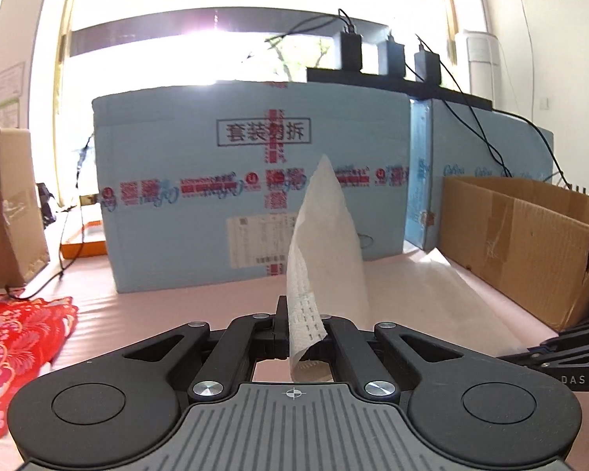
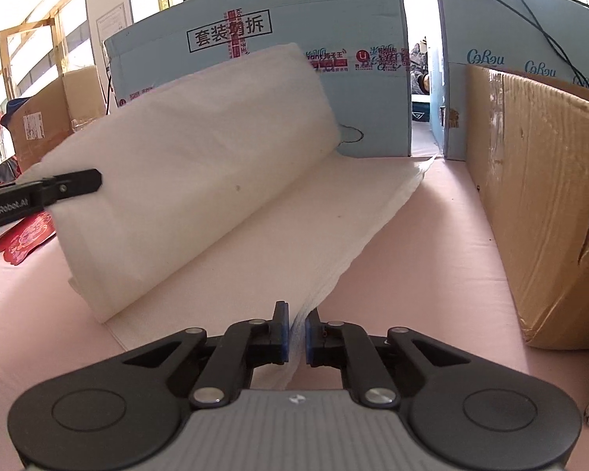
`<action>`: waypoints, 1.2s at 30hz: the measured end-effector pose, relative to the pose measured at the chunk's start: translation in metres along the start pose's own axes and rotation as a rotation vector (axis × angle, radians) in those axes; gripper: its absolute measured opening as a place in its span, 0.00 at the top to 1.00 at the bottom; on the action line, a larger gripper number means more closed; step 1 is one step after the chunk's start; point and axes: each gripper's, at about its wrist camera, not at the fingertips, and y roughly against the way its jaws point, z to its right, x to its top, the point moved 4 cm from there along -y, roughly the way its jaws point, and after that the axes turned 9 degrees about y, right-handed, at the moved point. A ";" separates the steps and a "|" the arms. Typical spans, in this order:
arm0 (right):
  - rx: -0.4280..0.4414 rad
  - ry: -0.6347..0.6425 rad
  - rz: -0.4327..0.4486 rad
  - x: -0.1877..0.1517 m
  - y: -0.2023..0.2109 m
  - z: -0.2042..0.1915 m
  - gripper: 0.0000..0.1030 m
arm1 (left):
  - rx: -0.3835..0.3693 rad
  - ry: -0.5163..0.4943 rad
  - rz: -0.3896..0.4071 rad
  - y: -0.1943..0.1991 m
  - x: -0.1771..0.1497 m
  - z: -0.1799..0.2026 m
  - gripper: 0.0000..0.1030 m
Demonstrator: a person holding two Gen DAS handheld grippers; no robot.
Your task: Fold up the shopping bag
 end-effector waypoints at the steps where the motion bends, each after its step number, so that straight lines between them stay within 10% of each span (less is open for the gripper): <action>1: -0.018 0.001 0.006 0.000 0.003 0.003 0.92 | 0.015 0.005 0.014 0.004 0.003 -0.005 1.00; 10: -0.137 -0.029 0.032 0.000 0.023 0.034 0.93 | 0.214 0.063 0.086 0.041 0.015 -0.065 1.00; 26: -0.197 -0.012 -0.023 -0.019 0.046 0.043 0.93 | 0.347 0.072 -0.224 0.045 -0.055 -0.096 0.96; 28: -0.197 -0.023 -0.033 -0.022 0.046 0.045 0.93 | 0.392 0.057 -0.224 0.047 -0.056 -0.097 0.83; 32: -0.176 -0.070 -0.053 -0.030 0.043 0.049 0.88 | 0.455 0.015 -0.141 0.054 -0.044 -0.089 0.19; 36: -0.152 -0.090 -0.051 -0.032 0.043 0.050 0.60 | 0.394 -0.036 -0.058 0.056 -0.027 -0.067 0.14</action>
